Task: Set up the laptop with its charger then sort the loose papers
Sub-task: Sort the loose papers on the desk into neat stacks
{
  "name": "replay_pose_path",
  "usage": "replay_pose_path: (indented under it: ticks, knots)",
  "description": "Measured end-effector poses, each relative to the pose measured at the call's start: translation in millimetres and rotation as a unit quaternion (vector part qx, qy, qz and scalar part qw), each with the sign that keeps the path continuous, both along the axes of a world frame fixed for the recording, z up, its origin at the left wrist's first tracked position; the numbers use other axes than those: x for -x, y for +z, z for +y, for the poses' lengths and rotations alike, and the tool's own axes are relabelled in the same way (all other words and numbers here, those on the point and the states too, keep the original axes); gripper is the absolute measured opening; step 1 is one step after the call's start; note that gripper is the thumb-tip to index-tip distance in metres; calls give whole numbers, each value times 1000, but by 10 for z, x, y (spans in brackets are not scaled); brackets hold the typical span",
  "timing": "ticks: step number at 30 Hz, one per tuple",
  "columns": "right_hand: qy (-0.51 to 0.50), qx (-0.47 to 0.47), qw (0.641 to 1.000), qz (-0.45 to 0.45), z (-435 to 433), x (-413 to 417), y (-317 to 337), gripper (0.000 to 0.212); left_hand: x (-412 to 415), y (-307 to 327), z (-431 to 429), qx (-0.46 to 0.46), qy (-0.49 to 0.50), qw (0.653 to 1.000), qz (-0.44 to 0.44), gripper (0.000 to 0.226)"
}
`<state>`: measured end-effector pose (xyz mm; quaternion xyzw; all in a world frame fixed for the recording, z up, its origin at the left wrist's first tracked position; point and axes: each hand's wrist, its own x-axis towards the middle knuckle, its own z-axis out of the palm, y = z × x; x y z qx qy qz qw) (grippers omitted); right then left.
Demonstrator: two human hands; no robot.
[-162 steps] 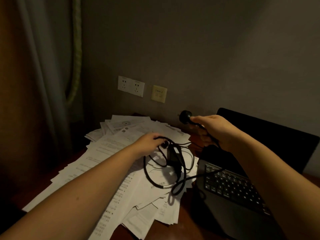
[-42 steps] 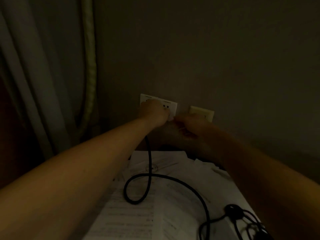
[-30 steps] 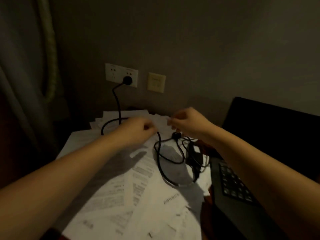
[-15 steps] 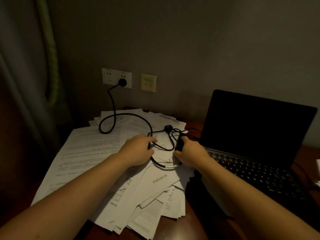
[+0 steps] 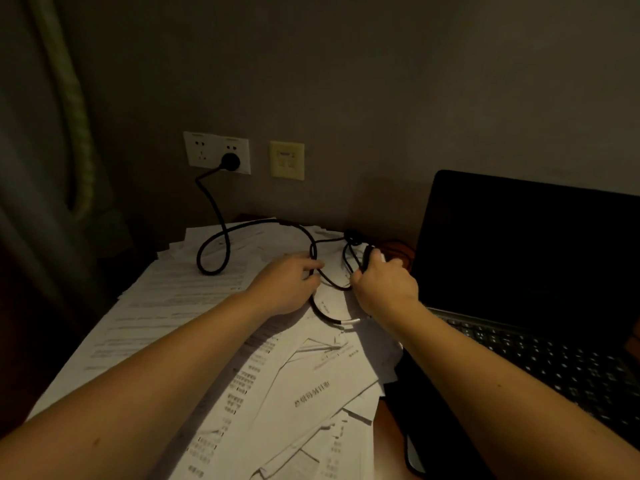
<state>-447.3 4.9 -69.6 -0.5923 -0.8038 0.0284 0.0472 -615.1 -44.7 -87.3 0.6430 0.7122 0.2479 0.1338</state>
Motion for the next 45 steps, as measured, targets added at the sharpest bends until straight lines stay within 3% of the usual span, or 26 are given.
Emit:
replay_pose_path:
  ticks: [3,6,11,17,21,23,27,31,36,39,42,45]
  knots:
    - [-2,-24,999,-44,184,83,-46,45,-70,24,252,-2,-6,1000,2,41]
    - [-48,15,998,-47,334,136,-128,55,-142,22,463,20,-11,1000,17,44]
    - [-19,-27,996,-77,301,53,-159,45,-160,-89,562,77,-7,991,109,50]
    - [58,-98,992,-51,-23,94,44,47,-85,24,176,-44,-20,994,96,52]
    - [144,-126,981,26,-250,356,168,39,228,138,-218,-151,40,984,91,33]
    - [187,-84,977,65,-304,576,148,39,477,131,-339,-162,98,980,64,23]
    - [208,97,952,201,-249,1003,76,40,962,103,-436,-59,215,975,-6,32]
    - [215,217,910,280,-152,1387,0,38,1206,-3,-427,29,187,982,8,40]
    - [215,253,894,300,7,1643,-86,46,1240,-89,-339,44,148,988,26,41]
    - [176,228,906,310,216,1579,-111,47,1228,-114,-254,29,137,989,39,44]
    - [137,204,914,323,520,1383,-104,48,1171,-107,-138,77,85,990,86,58]
    - [104,194,899,378,760,1223,-31,44,1071,-133,-34,140,51,982,113,63]
